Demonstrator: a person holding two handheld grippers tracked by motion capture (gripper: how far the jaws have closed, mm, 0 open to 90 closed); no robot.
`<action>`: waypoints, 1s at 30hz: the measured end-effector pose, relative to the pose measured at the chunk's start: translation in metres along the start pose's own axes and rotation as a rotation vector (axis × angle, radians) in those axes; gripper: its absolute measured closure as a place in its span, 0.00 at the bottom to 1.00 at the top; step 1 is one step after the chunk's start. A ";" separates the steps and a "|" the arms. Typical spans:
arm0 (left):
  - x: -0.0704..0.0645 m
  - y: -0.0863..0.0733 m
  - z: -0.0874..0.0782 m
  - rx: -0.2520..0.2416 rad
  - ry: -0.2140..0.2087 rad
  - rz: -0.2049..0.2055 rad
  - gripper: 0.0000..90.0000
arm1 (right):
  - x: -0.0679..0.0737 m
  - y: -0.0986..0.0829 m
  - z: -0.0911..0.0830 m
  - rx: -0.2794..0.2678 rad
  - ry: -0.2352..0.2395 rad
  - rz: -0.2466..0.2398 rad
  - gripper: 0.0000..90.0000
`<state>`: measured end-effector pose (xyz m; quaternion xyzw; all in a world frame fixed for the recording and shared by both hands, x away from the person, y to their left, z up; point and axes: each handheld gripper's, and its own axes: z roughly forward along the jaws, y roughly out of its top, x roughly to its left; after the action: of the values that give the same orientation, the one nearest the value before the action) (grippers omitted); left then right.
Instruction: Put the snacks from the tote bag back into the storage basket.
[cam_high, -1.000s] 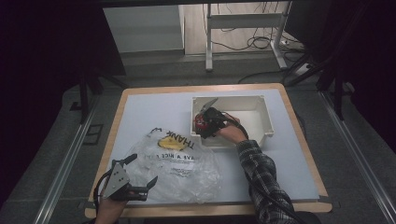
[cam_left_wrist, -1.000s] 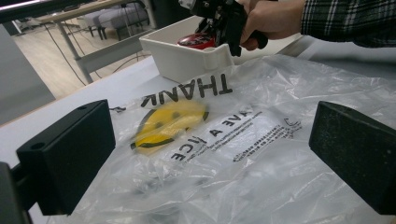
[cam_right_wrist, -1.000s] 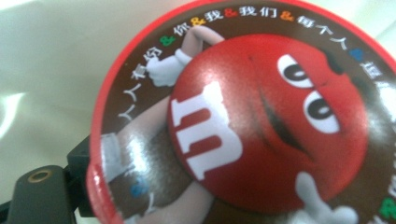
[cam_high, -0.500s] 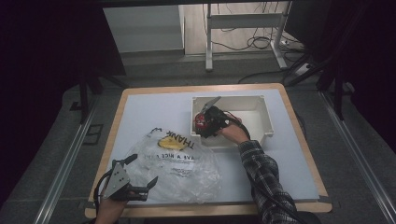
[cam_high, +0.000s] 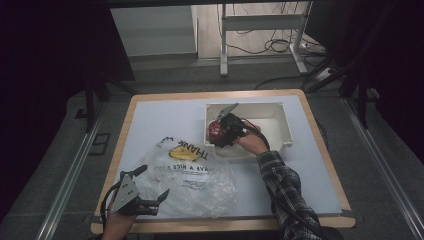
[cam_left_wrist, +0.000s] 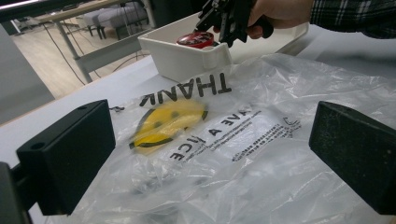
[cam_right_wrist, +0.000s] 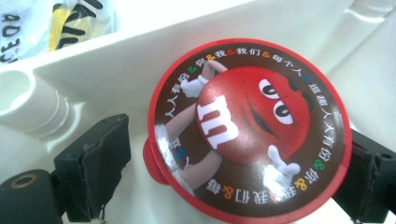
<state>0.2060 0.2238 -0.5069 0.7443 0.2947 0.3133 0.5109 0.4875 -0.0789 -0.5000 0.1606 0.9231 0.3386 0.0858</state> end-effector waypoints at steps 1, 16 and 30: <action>0.000 0.000 0.000 0.000 0.000 0.000 0.00 | 0.000 0.000 0.000 0.001 0.000 0.003 0.10; 0.000 0.000 0.000 0.003 0.000 0.004 0.00 | 0.004 -0.005 -0.011 -0.036 -0.012 0.003 0.10; -0.001 0.000 0.001 0.007 -0.001 0.010 0.00 | 0.008 -0.013 -0.021 -0.069 -0.017 0.006 0.10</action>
<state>0.2058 0.2226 -0.5073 0.7479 0.2917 0.3143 0.5067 0.4715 -0.0976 -0.4932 0.1633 0.9097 0.3690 0.0979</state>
